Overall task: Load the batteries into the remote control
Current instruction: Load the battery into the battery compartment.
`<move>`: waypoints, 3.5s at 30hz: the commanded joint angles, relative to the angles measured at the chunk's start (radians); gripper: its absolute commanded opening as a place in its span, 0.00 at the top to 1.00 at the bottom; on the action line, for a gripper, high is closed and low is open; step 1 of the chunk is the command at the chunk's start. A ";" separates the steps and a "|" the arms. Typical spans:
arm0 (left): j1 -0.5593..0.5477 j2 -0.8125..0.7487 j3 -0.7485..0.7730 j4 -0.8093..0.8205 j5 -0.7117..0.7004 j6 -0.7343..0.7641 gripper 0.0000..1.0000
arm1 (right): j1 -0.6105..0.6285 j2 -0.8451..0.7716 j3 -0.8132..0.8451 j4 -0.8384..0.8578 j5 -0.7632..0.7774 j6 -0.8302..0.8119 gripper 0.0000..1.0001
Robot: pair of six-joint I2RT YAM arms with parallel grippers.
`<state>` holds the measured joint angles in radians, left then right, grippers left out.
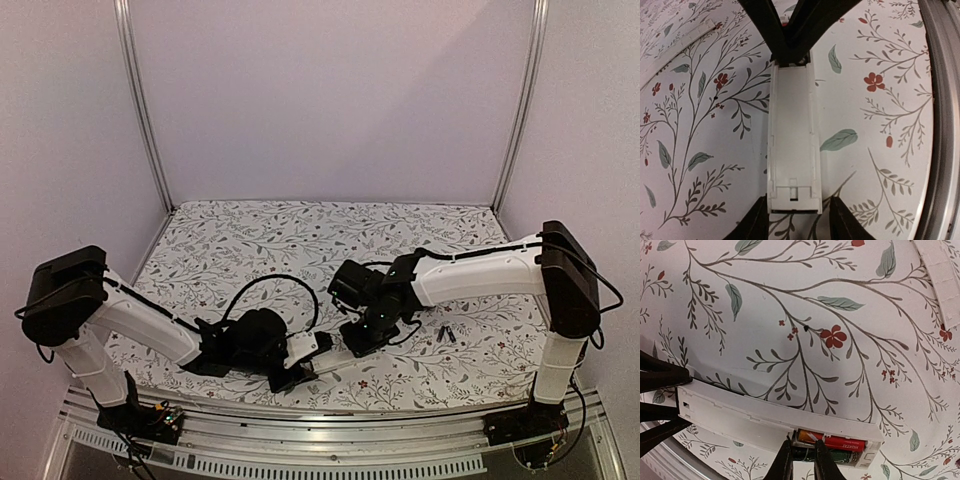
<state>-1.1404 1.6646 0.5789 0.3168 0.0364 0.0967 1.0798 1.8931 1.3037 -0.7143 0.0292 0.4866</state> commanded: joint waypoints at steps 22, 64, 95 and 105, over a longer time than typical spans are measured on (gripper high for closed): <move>0.012 0.012 0.008 0.003 0.006 -0.001 0.59 | 0.017 -0.045 -0.033 -0.018 0.021 0.024 0.85; 0.010 0.081 0.016 0.091 0.014 0.004 0.72 | 0.017 -0.032 -0.047 -0.008 -0.051 0.071 0.85; 0.010 0.087 0.030 0.065 0.025 0.002 0.75 | 0.005 0.043 -0.026 -0.087 0.051 0.122 0.91; 0.010 0.086 0.023 0.065 0.025 0.002 0.75 | -0.019 0.056 -0.066 -0.094 0.084 0.137 0.92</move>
<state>-1.1339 1.7348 0.5987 0.4015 0.0441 0.0952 1.0847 1.8786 1.2919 -0.7601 0.0376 0.6071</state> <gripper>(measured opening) 0.282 0.086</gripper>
